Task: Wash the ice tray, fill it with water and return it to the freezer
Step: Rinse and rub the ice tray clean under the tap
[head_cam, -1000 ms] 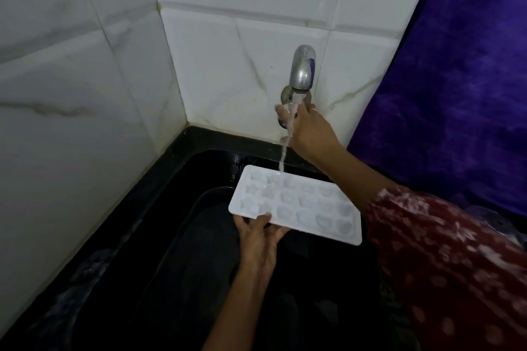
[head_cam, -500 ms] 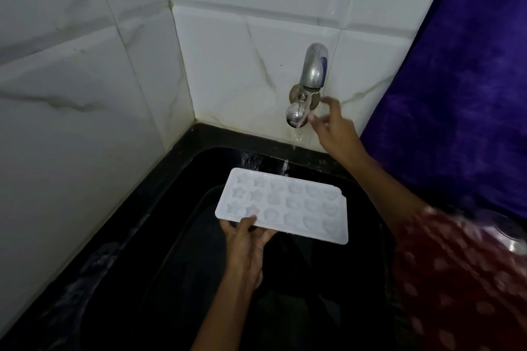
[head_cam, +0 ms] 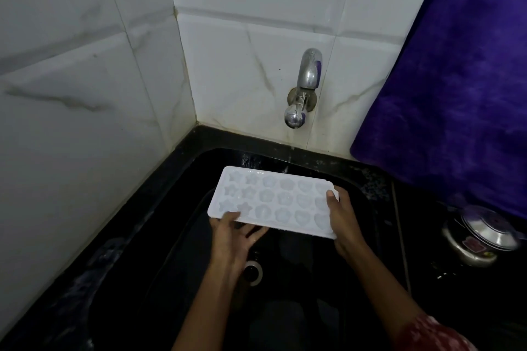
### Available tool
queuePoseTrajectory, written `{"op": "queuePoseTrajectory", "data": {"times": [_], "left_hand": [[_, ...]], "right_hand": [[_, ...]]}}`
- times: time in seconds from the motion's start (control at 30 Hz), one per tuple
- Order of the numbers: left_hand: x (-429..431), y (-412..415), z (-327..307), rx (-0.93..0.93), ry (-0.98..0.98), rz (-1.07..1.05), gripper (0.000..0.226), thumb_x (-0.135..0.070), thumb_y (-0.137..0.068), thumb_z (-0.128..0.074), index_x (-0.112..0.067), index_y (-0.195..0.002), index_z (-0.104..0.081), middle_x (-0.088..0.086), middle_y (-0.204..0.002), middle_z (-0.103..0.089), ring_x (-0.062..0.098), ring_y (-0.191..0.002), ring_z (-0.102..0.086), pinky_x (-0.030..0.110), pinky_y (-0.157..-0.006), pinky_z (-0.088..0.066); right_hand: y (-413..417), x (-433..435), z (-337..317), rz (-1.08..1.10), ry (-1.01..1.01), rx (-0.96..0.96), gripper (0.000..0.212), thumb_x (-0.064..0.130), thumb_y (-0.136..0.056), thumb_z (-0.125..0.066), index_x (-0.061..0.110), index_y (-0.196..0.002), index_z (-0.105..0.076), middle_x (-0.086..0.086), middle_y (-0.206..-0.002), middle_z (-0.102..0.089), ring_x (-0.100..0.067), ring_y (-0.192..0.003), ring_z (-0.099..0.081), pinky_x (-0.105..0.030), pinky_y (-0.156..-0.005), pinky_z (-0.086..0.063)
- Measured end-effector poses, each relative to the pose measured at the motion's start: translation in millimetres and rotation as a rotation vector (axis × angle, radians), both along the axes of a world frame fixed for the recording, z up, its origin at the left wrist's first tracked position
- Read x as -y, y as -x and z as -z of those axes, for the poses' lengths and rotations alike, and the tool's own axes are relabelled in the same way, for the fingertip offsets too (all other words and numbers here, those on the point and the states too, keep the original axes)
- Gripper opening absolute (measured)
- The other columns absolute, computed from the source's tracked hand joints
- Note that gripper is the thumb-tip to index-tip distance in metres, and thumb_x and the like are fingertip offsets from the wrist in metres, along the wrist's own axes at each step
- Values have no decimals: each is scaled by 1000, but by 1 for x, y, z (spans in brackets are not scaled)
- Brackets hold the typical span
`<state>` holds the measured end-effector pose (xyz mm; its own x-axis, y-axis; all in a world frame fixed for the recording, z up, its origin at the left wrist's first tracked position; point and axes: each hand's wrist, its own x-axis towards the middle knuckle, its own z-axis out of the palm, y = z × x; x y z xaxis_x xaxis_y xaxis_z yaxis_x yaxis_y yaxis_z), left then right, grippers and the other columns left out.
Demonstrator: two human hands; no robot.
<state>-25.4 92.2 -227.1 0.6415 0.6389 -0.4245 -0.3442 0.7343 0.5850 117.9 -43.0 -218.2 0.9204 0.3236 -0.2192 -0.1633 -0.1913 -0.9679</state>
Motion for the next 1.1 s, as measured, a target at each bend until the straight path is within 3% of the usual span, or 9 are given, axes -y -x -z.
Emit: {"op": "queuePoseTrajectory", "data": {"times": [0.13,0.27,0.37,0.47,0.53,0.67,0.73,0.9,1.1], "left_hand": [[-23,15,-5,-183,-78,132,32,-39,-89,-46,-21,-113,-55,14,-119,-60,34,-100,-62,47,-77,-52],[-45,20,-15,-272,-242,179,44,-56,-90,-41,-27,-117,-58,7,-111,-66,29,-99,-64,45,-75,-54],[-53,20,-24,-285,-330,199,34,-51,-93,-41,-28,-113,-58,4,-106,-69,25,-94,-66,45,-63,-56],[-55,17,-28,-276,-352,164,30,-40,-97,-41,-25,-118,-54,4,-107,-67,25,-95,-65,43,-59,-57],[-54,17,-28,-258,-338,144,24,-35,-98,-40,-24,-112,-57,4,-103,-67,23,-91,-66,40,-55,-57],[-51,16,-25,-239,-339,118,22,-32,-98,-40,-25,-104,-59,2,-97,-69,20,-84,-68,36,-51,-56],[-50,16,-23,-231,-344,118,23,-33,-98,-40,-24,-108,-58,2,-99,-69,20,-86,-67,37,-52,-56],[-50,15,-24,-237,-348,94,22,-35,-98,-39,-26,-105,-59,1,-96,-69,21,-86,-67,38,-55,-56],[-52,16,-25,-239,-385,95,25,-35,-99,-37,-26,-110,-57,1,-100,-67,23,-90,-65,40,-60,-54]], "right_hand": [[0,-3,-6,-9,-27,-10,26,30,-98,-37,24,-123,-46,-2,-119,-56,-21,-107,-57,-40,-93,-48],[3,-4,-6,-38,-63,-31,16,30,-99,-37,30,-111,-48,1,-111,-58,-17,-101,-58,-37,-89,-49],[8,-5,-7,-42,-89,-47,16,30,-99,-37,30,-111,-48,2,-110,-58,-15,-99,-59,-32,-83,-50],[12,-4,-8,-38,-95,-43,21,30,-99,-37,28,-117,-48,2,-112,-58,-12,-97,-59,-27,-75,-49],[13,0,-10,-46,-92,-39,25,32,-98,-38,27,-121,-47,1,-116,-58,-10,-96,-59,-25,-73,-50],[7,6,-17,-94,52,-13,42,37,-96,-41,30,-137,-34,-3,-136,-49,-21,-117,-51,-38,-98,-44],[5,9,-22,-117,189,109,49,39,-95,-41,31,-141,-27,-4,-142,-41,-24,-124,-45,-38,-102,-38],[7,21,-30,-229,761,829,44,50,-91,-38,34,-131,-41,-4,-120,-39,-26,-109,-44,-41,-96,-32],[4,16,-29,-271,1035,1025,48,62,-88,-30,39,-125,-50,-4,-115,-41,-23,-103,-40,-38,-84,-28]]}}
